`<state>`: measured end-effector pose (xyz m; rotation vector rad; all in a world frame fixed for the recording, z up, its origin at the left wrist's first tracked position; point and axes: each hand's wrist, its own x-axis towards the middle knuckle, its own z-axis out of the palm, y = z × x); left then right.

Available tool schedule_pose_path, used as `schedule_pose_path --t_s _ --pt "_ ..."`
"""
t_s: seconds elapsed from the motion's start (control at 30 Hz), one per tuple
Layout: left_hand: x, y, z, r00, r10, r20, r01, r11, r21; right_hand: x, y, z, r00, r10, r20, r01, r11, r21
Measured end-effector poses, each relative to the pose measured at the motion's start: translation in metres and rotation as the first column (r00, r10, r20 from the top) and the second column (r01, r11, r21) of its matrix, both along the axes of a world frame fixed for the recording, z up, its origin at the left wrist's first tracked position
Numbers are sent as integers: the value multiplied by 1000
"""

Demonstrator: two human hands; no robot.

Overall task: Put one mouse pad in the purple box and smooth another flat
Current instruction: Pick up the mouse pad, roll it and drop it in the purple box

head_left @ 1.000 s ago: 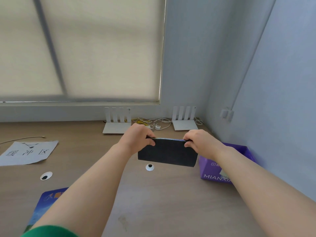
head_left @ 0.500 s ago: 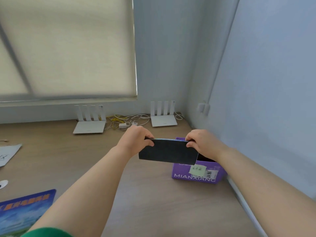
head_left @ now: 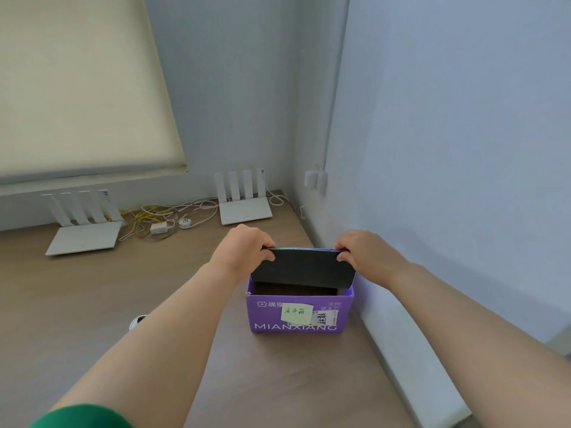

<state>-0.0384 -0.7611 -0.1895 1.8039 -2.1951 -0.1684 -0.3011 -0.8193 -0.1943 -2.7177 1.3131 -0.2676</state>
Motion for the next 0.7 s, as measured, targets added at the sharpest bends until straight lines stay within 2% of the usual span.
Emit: schedule_pose_path --t_s 0.13,0.33,0.7 --pt "-5 -28 -19 998 26 56 -29 998 47 -4 -24 -21 1000 -16 17 16 1000 20" --pt "-8 -60 -61 990 40 133 -69 973 220 7 -48 -60 999 -41 -32 43 997 60" --pt "2 -73 -131 989 136 50 -144 968 206 21 -60 -121 997 -45 -62 47 998 31"
